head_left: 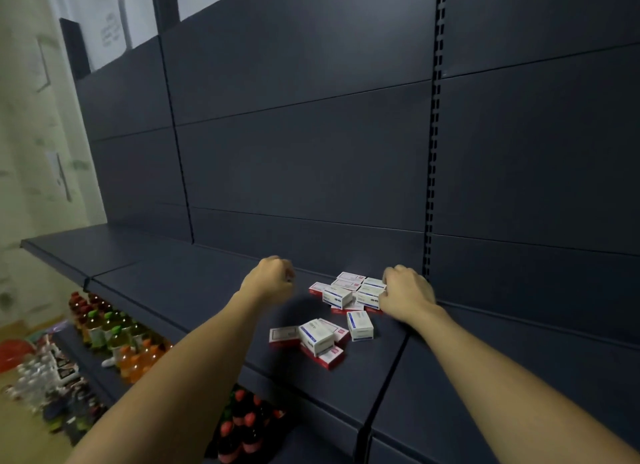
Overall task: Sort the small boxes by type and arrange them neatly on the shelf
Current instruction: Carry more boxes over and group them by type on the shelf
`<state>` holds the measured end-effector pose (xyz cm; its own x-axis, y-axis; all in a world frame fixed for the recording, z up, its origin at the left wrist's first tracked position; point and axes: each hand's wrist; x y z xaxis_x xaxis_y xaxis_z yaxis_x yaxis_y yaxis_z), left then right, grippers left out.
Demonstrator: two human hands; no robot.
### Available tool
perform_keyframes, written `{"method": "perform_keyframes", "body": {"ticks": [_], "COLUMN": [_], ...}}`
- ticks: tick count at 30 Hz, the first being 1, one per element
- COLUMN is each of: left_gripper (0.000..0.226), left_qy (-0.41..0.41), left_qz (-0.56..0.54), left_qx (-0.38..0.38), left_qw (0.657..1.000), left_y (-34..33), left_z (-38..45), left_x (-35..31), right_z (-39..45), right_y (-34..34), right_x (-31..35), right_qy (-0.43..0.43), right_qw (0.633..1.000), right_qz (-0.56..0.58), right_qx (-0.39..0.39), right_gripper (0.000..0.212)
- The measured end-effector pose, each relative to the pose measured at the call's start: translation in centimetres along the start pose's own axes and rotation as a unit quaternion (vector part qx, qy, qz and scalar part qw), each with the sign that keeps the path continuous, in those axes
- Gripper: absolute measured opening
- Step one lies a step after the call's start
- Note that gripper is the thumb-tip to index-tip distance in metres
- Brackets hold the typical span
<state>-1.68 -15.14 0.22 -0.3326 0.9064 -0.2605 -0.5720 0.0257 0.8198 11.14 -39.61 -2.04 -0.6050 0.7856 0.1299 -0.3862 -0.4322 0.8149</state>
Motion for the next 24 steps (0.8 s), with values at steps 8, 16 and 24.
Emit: {"method": "perform_keyframes", "body": {"ticks": [8, 16, 24], "left_gripper": [0.023, 0.02, 0.033], "left_qy": [-0.039, -0.045, -0.076], "left_qz": [-0.125, -0.274, -0.367], "left_qx": [0.027, 0.069, 0.101], "left_qw": [0.991, 0.958, 0.922], "left_y": [-3.7, -6.5, -8.9], "left_z": [3.0, 4.7, 3.6], "left_x": [-1.2, -0.4, 1.0], "right_z": [1.4, 0.3, -3.0], "right_y": [-2.3, -2.6, -4.1], "right_x": [-0.9, 0.0, 2.0], "right_qy": [-0.015, -0.068, -0.129], "right_qw": [1.0, 0.993, 0.981], "right_qz": [0.012, 0.08, 0.108], "right_qx": [-0.025, -0.056, -0.097], "right_gripper": [0.027, 0.023, 0.04]}}
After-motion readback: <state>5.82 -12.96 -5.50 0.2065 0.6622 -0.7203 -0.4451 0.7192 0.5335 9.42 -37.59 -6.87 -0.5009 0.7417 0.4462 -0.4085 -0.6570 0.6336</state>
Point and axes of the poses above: each hand's wrist, its own z-axis towards the middle knuckle, its own y-axis out of the back of the hand, x = y × z, and after that the axes turned 12 degrees about -x, right-handed
